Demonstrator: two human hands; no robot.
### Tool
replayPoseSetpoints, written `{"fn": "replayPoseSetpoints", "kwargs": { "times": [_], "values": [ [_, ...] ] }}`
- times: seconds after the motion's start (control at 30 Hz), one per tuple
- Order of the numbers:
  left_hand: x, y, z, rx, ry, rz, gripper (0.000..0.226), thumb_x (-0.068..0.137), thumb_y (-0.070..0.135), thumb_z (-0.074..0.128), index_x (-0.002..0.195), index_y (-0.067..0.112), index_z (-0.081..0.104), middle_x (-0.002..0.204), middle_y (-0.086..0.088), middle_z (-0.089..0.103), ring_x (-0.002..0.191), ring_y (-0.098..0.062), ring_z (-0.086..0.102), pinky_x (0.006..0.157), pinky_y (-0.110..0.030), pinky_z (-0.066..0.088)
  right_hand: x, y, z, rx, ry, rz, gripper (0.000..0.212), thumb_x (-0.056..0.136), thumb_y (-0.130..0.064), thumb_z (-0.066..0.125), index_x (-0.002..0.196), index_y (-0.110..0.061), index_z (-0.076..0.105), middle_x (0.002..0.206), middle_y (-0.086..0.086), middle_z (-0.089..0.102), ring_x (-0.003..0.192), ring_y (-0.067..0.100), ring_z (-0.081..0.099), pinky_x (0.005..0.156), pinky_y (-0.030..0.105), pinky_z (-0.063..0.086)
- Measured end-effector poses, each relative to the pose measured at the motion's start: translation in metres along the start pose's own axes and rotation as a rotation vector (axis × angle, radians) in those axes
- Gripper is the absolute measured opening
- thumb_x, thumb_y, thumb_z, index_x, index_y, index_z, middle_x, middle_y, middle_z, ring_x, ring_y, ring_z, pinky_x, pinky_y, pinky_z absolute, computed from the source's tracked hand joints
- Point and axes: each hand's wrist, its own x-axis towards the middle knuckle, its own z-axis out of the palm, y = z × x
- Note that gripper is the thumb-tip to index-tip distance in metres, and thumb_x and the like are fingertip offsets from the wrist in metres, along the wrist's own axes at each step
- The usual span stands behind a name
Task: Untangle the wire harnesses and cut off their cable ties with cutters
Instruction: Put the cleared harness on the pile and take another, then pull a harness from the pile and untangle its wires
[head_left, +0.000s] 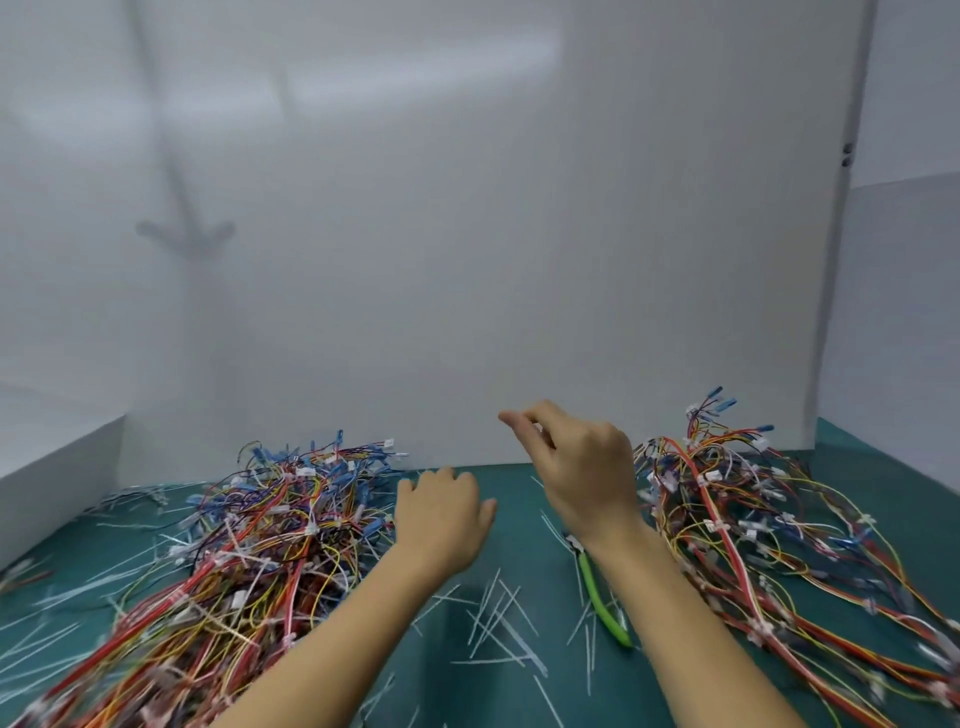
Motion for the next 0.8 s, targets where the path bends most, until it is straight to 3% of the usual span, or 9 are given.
{"fn": "replayPoseSetpoints", "kwargs": {
  "times": [0.07, 0.17, 0.3, 0.43, 0.53, 0.67, 0.8],
  "values": [
    [0.000, -0.028, 0.004, 0.118, 0.080, -0.094, 0.041, 0.099, 0.044, 0.041, 0.123, 0.016, 0.057, 0.128, -0.007, 0.058, 0.122, -0.028, 0.050, 0.102, -0.045, 0.036, -0.013, -0.006, 0.010, -0.047, 0.108, -0.041, 0.045, 0.093, -0.038, 0.056, 0.056, -0.012, 0.060, 0.038, 0.004, 0.045, 0.034, 0.031, 0.043, 0.034, 0.029, 0.032],
    [0.001, -0.066, -0.004, 0.157, 0.170, -0.243, 0.034, 0.094, 0.035, 0.046, 0.120, 0.015, 0.057, 0.124, -0.007, 0.058, 0.119, -0.027, 0.051, 0.095, -0.042, 0.042, -0.044, -0.007, 0.033, -0.077, 0.100, -0.129, 0.043, 0.092, -0.032, 0.051, 0.054, -0.014, 0.056, 0.038, 0.002, 0.043, 0.033, 0.027, 0.043, 0.037, 0.027, 0.032],
    [-0.004, -0.112, -0.012, 0.196, 0.071, -0.402, 0.045, 0.092, 0.039, 0.058, 0.126, 0.011, 0.051, 0.128, -0.010, 0.053, 0.122, -0.029, 0.048, 0.092, -0.042, 0.046, -0.078, 0.003, 0.055, -0.145, -0.034, -0.238, 0.034, 0.092, -0.033, 0.052, 0.063, -0.018, 0.061, 0.046, -0.003, 0.050, 0.039, 0.021, 0.046, 0.039, 0.028, 0.036],
    [-0.010, -0.134, -0.010, 0.198, 0.012, -0.457, 0.036, 0.096, 0.022, 0.058, 0.127, 0.006, 0.051, 0.127, -0.014, 0.055, 0.120, -0.032, 0.051, 0.084, -0.040, 0.051, -0.086, 0.013, 0.065, -0.208, -0.072, -0.206, 0.027, 0.092, -0.030, 0.050, 0.074, -0.017, 0.066, 0.052, -0.004, 0.053, 0.041, 0.018, 0.047, 0.037, 0.028, 0.037],
    [-0.007, -0.139, -0.016, 0.168, -0.034, -0.440, 0.027, 0.089, 0.002, 0.056, 0.115, 0.007, 0.060, 0.111, -0.011, 0.065, 0.106, -0.031, 0.062, 0.069, -0.037, 0.048, -0.090, 0.016, 0.066, -0.252, -0.106, -0.207, 0.026, 0.092, -0.028, 0.048, 0.077, -0.017, 0.067, 0.052, -0.006, 0.052, 0.040, 0.016, 0.047, 0.037, 0.027, 0.033],
    [0.005, -0.159, -0.028, -0.034, -0.033, -0.433, 0.005, 0.089, 0.006, 0.050, 0.089, 0.008, 0.055, 0.093, -0.012, 0.063, 0.092, -0.032, 0.063, 0.074, -0.037, 0.052, -0.091, 0.015, 0.064, -0.239, -0.123, -0.180, 0.025, 0.092, -0.027, 0.048, 0.079, -0.017, 0.067, 0.053, -0.006, 0.053, 0.040, 0.015, 0.048, 0.037, 0.027, 0.031],
    [0.018, -0.184, -0.056, -0.198, -0.002, -0.490, 0.031, 0.086, 0.022, 0.065, 0.066, 0.009, 0.045, 0.066, -0.006, 0.050, 0.064, -0.023, 0.050, 0.061, -0.029, 0.039, -0.091, 0.015, 0.062, -0.235, -0.137, -0.151, 0.026, 0.092, -0.027, 0.046, 0.080, -0.017, 0.067, 0.053, -0.006, 0.053, 0.040, 0.015, 0.048, 0.038, 0.027, 0.030]
  ]
}}
